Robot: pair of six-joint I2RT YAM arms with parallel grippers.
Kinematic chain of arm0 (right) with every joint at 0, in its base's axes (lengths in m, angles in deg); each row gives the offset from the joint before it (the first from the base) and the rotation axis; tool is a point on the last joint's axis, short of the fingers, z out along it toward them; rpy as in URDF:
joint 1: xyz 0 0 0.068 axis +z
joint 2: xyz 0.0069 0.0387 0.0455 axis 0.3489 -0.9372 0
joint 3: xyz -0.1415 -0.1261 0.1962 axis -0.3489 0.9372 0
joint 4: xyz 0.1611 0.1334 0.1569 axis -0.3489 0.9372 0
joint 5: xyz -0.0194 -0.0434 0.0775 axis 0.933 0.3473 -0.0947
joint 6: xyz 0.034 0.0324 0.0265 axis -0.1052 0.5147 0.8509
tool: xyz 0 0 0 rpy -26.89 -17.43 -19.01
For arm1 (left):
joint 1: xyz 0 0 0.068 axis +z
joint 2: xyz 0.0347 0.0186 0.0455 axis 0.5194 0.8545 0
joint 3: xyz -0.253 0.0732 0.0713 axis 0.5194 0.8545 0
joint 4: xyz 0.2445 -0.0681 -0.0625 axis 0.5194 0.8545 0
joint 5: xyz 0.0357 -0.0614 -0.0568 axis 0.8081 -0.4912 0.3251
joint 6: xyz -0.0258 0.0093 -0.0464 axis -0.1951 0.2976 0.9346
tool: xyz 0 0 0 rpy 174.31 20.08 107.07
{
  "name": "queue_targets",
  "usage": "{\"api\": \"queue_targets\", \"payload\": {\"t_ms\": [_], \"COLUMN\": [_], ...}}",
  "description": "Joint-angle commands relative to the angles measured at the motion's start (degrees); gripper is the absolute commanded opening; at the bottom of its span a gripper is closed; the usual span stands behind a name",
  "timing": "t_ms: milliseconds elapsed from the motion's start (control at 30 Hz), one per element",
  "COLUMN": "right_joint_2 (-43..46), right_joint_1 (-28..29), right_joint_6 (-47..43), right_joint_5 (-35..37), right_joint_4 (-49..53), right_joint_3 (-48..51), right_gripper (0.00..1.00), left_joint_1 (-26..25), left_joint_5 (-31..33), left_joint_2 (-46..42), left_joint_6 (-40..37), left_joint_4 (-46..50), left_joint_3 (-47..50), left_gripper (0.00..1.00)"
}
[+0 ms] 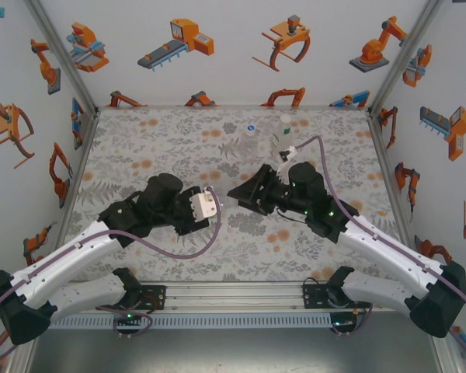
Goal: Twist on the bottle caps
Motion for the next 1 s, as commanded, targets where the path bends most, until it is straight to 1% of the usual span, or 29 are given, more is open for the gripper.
{"api": "queue_targets", "payload": {"t_ms": [0, 267, 433, 533, 633, 700, 833, 967], "right_joint_2": [-0.72, -1.18, -1.18, -0.80, 0.10, 1.05, 4.45, 7.21], "right_joint_1": [-0.19, -0.27, -0.24, -0.32, -0.38, -0.33, -0.32, -0.32], "right_joint_6": [2.95, 2.87, 2.26, 0.09, -6.46, -12.17, -24.56, -38.38], "right_joint_5": [-2.07, -2.16, -2.25, -2.22, -3.20, -4.54, -8.61, -15.80], "right_joint_4": [-4.29, -4.05, -3.80, -3.83, -4.62, -5.37, -8.72, -9.54], "right_joint_3": [0.77, 0.86, 0.86, 0.39, -0.43, -0.89, 0.82, 0.93], "right_gripper": [0.49, 0.39, 0.31, 0.25, 0.24, 0.20, 0.19, 0.15], "left_joint_1": [0.22, 0.26, 0.27, 0.27, 0.27, 0.35, 0.53, 0.71], "left_joint_5": [0.22, -0.05, -0.09, -0.67, -1.65, -3.19, -8.98, -14.56], "left_joint_2": [-0.22, -0.27, -0.25, -0.27, -0.61, -1.28, -2.99, -4.77], "left_joint_6": [1.02, 0.88, 0.94, 0.94, 0.86, 0.68, -0.03, -0.93], "left_joint_4": [0.39, 0.38, 0.35, 0.33, 0.36, 0.30, -0.47, -1.23], "left_joint_3": [-0.70, -0.66, -0.65, -0.67, -0.66, -0.58, 0.05, 0.83], "left_gripper": [0.00, 0.00, 0.00, 0.00, 0.00, 0.00, 0.00, 0.00]}}
